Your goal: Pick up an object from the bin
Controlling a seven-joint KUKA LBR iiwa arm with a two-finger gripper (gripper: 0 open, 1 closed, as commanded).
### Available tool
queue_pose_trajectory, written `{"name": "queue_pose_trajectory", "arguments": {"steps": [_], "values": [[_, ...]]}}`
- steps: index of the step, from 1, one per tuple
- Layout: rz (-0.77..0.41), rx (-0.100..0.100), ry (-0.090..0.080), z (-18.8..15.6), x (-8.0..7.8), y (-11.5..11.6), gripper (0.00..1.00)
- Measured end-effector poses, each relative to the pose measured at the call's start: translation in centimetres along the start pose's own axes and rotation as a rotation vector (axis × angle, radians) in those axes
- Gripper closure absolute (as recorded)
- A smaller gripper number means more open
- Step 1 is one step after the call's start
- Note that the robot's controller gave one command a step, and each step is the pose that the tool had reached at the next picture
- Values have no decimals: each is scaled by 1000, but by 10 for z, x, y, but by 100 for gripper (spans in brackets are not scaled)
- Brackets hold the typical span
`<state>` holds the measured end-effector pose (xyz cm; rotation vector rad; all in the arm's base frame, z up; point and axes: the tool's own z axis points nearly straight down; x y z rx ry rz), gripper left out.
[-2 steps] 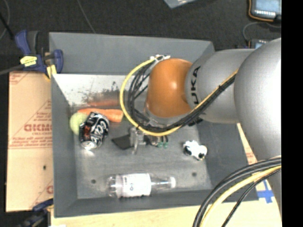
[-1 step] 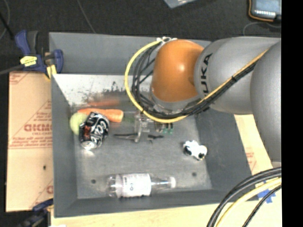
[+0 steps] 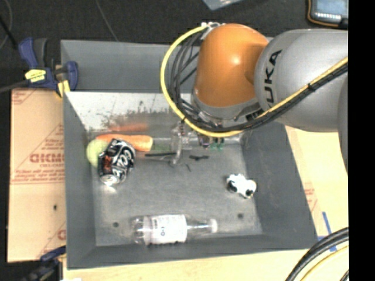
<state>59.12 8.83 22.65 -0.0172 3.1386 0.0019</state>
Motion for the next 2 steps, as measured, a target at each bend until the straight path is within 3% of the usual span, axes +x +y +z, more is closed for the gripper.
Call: {"name": "queue_pose_trajectory", "arguments": {"steps": [1, 2], "values": [[-33, -1, -2, -69, 0, 4, 100], [-39, -3, -23, -60, -3, 7, 100]]}}
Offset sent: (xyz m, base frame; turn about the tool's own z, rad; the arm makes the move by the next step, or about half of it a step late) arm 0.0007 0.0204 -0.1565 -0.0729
